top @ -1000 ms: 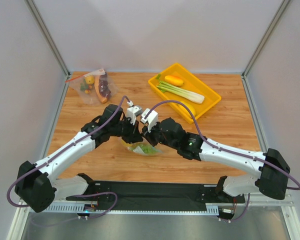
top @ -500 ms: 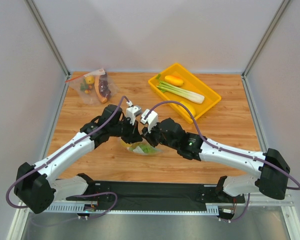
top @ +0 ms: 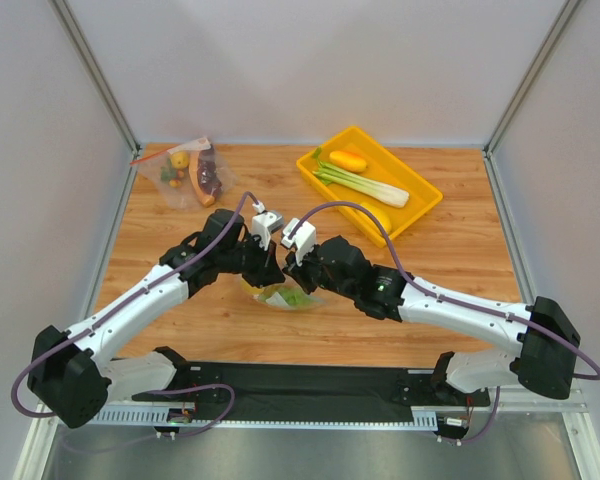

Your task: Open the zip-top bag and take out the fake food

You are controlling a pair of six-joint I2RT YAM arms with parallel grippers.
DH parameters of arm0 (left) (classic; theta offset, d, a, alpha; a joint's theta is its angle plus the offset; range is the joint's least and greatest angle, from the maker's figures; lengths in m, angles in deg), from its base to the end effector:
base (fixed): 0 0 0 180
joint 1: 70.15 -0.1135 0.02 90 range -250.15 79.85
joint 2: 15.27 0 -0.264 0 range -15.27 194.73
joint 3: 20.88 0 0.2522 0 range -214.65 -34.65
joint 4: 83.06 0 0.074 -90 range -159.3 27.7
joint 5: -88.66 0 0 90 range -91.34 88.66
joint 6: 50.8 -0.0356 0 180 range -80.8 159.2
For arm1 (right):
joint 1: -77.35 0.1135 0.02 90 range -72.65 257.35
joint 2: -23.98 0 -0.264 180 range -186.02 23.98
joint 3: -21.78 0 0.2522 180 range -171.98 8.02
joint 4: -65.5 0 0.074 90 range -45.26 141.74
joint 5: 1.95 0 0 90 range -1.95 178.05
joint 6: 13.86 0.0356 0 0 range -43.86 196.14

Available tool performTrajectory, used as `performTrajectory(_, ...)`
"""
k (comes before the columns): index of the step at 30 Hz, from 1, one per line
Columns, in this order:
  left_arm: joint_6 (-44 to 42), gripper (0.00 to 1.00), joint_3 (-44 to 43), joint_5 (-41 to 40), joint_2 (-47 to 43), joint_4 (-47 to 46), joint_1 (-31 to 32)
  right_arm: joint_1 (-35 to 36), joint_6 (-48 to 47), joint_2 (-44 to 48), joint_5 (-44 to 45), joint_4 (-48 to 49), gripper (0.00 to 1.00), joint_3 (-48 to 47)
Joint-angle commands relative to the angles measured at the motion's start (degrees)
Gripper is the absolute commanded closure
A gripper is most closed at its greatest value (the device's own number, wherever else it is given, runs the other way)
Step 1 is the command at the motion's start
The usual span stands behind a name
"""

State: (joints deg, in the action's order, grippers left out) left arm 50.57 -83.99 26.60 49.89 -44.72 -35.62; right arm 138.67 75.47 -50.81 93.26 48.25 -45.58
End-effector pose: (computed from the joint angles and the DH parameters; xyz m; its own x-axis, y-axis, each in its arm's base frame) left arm 0.1895 -0.1506 0.2757 -0.6800 0.2565 -0.6868 0.6739 0.5876 -0.4478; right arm 0.1469 0.2619 0.2899 -0.1906 -0.3727 -0.9081 -0.8364 0.5460 -0.0485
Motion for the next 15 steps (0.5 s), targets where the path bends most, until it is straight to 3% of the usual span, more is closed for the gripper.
performTrajectory(1,-0.92,0.92,0.12,1.23,-3.72,-3.91,0.46,0.29,-1.61,2.36,1.20,2.08,1.00,0.60)
performTrajectory(2,-1.00,0.81,0.82,1.32,-4.34,-4.45,0.46,0.29,-1.79,3.14,1.29,2.08,1.00,1.22)
performTrajectory(5,-1.27,0.61,2.05,2.72,-6.89,-7.08,0.46,0.20,-2.41,5.08,-0.02,2.34,1.00,2.36)
performTrajectory(8,-1.71,0.53,2.41,4.57,-8.30,-8.67,0.46,-0.15,-2.67,6.40,-3.61,2.34,1.00,3.07)
performTrajectory(15,-2.32,0.51,3.81,8.88,-9.01,-11.66,0.46,-2.86,-1.19,9.04,-10.92,2.96,1.00,4.47)
